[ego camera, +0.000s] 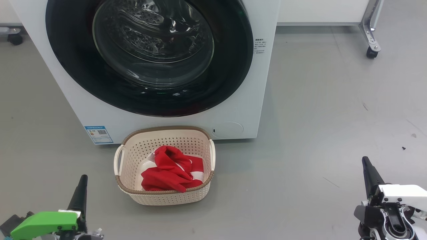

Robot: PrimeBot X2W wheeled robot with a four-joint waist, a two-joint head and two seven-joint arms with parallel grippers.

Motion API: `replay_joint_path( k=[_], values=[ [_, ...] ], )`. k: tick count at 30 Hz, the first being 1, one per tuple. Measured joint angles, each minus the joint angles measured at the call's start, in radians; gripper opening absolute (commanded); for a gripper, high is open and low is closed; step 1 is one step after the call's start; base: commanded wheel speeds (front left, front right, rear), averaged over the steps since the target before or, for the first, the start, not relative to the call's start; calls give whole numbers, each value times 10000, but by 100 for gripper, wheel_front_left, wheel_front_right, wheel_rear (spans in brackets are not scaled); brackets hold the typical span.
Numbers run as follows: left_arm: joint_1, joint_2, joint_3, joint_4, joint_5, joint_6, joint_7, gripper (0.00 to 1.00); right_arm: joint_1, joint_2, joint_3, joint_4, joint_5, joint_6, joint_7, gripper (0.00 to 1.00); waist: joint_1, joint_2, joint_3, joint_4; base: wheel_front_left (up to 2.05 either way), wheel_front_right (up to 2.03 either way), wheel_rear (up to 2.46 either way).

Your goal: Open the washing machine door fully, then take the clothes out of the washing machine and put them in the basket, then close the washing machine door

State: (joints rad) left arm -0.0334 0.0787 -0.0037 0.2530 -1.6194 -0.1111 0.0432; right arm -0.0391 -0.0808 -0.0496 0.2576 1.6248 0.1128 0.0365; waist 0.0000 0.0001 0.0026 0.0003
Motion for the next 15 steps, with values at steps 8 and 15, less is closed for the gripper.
replay_joint_path(
  k=[8, 15],
  values=[
    [-98, 0, 75, 71, -401, -84, 82, 0, -111, -31, -61, 77, 389, 4, 84, 0, 0, 0, 8, -3, 0, 0, 0],
    [-102, 0, 79, 90, -401, -84, 82, 0, -129, -40, -69, 90, 389, 6, 115, 0, 0, 0, 6, -3, 0, 0, 0]
  ],
)
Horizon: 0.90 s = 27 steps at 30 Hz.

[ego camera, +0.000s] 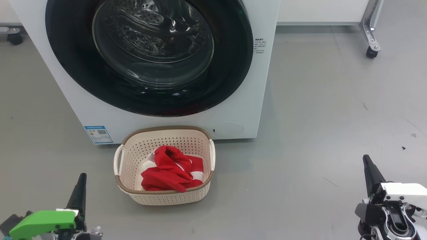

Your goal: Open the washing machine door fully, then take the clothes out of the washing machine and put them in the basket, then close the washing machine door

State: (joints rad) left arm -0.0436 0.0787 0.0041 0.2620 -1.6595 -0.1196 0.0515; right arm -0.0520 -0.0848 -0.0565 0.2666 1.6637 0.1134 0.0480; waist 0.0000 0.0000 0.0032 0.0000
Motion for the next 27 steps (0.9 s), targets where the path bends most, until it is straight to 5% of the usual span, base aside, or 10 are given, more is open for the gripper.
replay_joint_path(
  k=[27],
  values=[
    [-35, 0, 29, 104, 0, -2, 2, 0, -17, 0, -23, 69, 0, 17, 10, 0, 0, 0, -5, 0, 0, 0, 0]
  ],
)
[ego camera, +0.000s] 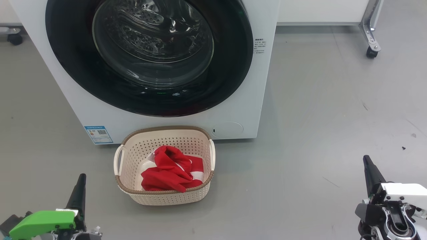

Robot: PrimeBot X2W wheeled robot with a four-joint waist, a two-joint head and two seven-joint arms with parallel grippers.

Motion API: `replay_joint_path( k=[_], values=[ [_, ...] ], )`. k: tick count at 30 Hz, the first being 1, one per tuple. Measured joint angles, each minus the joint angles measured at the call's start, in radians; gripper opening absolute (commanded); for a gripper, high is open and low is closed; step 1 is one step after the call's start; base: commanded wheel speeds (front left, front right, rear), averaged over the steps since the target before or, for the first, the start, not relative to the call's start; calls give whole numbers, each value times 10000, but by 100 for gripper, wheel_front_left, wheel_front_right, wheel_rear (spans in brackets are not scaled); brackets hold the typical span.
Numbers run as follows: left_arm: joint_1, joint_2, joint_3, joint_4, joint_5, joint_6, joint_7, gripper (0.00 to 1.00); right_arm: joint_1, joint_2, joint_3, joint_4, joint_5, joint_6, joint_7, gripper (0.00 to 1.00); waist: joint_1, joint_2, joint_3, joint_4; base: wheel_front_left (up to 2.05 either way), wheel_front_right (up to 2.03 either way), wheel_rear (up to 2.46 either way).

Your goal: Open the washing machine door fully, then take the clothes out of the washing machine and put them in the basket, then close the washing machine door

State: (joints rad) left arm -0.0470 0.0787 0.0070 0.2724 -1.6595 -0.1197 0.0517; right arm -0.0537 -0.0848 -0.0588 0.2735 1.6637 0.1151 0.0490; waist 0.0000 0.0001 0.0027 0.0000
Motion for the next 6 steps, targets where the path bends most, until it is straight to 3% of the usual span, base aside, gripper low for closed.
replay_joint_path(
  k=[6],
  values=[
    [-3, 0, 6, 13, 0, 0, 0, 0, -1, 0, -6, 17, 0, 0, 2, 0, 0, 0, 0, 0, 0, 0, 0]
  ],
)
